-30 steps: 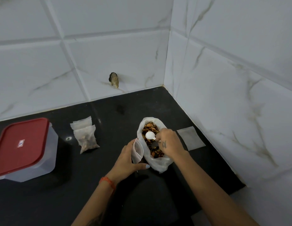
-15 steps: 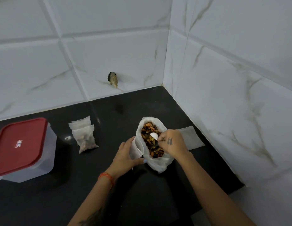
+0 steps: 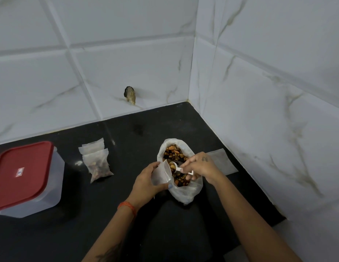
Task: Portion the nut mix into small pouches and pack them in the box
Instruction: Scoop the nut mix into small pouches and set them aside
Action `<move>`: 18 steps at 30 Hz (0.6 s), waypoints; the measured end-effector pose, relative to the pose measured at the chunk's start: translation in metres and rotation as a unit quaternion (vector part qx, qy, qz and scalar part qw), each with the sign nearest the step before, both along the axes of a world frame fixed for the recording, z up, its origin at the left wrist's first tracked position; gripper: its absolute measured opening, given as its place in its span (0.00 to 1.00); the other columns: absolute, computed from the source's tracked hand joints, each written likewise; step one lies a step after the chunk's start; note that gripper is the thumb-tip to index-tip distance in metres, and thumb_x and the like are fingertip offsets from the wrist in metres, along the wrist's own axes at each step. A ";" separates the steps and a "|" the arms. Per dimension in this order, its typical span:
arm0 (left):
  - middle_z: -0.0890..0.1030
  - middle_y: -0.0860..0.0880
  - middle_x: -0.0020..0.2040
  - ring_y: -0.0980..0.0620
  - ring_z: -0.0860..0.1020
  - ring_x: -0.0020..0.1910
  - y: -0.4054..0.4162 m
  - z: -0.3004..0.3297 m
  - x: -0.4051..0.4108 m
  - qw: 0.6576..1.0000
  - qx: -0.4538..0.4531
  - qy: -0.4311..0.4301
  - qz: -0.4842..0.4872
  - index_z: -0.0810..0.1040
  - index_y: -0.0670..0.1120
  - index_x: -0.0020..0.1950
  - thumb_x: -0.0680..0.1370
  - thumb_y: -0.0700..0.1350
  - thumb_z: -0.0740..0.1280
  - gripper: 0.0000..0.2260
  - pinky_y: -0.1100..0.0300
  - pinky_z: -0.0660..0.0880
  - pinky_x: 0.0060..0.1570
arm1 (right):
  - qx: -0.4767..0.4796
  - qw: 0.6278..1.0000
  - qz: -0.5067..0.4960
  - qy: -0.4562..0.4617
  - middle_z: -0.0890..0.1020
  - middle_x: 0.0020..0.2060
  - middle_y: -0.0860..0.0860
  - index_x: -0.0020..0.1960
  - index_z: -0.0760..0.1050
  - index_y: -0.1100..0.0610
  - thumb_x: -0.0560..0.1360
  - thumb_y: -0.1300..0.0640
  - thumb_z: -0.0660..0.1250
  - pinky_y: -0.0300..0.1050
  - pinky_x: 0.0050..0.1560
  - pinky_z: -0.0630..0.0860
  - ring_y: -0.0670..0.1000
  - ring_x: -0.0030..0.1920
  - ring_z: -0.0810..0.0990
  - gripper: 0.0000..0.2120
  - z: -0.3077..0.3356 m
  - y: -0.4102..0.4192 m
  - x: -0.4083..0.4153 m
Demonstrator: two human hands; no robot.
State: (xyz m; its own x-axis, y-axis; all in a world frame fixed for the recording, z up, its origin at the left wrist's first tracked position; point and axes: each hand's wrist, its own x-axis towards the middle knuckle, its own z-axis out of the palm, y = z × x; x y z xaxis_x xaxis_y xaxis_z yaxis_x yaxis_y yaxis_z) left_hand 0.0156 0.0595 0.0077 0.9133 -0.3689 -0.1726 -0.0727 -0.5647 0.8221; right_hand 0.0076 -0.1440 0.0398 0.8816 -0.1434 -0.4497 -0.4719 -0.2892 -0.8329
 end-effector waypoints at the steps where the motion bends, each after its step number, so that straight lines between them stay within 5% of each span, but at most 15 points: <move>1: 0.67 0.52 0.71 0.54 0.65 0.69 0.000 0.000 0.000 1.000 -0.003 0.004 0.001 0.63 0.51 0.72 0.68 0.49 0.76 0.36 0.57 0.66 0.67 | 0.017 1.000 -0.007 0.013 0.85 0.38 0.56 0.43 0.83 0.61 0.67 0.66 0.75 0.36 0.25 0.74 0.49 0.28 0.81 0.05 0.000 0.000 0.001; 11: 0.70 0.60 0.63 0.59 0.68 0.63 0.004 -0.001 0.002 0.998 -0.054 0.029 0.005 0.67 0.57 0.67 0.67 0.48 0.78 0.33 0.66 0.67 0.58 | 0.107 0.986 -0.097 0.081 0.84 0.39 0.56 0.47 0.81 0.65 0.71 0.69 0.69 0.32 0.23 0.71 0.46 0.27 0.80 0.05 -0.003 -0.005 0.003; 18: 0.75 0.56 0.61 0.56 0.73 0.62 0.008 -0.005 0.009 0.996 -0.079 0.029 0.034 0.72 0.56 0.61 0.65 0.48 0.78 0.27 0.58 0.73 0.61 | 0.145 0.979 -0.132 0.064 0.83 0.38 0.55 0.47 0.81 0.62 0.73 0.67 0.69 0.32 0.26 0.72 0.45 0.29 0.79 0.04 -0.001 -0.009 -0.008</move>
